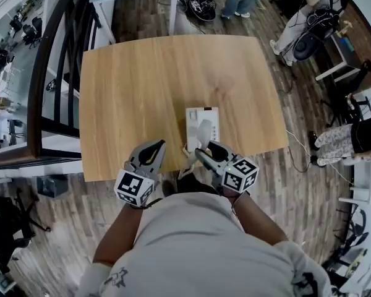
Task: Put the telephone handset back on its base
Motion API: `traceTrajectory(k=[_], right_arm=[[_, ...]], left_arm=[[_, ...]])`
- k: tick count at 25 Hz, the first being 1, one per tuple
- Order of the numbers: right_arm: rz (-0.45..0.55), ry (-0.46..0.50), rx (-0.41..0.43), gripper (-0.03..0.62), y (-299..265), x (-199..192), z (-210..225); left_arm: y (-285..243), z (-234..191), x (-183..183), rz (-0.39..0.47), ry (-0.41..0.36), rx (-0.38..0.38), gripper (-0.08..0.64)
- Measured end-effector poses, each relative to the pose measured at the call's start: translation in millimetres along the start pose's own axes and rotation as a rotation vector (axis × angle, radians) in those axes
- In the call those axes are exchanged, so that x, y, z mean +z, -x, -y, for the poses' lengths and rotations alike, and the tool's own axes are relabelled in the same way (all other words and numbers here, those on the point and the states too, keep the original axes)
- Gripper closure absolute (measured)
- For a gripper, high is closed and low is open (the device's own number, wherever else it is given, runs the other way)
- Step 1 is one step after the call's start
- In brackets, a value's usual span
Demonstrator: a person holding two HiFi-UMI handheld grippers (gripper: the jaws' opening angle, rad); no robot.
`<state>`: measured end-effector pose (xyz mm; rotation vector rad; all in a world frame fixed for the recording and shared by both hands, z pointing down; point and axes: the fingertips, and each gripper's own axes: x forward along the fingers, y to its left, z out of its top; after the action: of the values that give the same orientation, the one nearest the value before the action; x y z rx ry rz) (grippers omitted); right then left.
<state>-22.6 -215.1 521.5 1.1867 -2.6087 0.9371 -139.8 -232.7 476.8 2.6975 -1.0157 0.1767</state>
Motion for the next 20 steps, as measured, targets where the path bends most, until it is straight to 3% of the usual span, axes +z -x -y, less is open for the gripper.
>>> traceTrajectory(k=[20], right_arm=[[-0.195, -0.117, -0.066, 0.383, -63, -45, 93]], left_arm=[[-47, -41, -71, -0.148, 0.109, 0.039, 0.554]])
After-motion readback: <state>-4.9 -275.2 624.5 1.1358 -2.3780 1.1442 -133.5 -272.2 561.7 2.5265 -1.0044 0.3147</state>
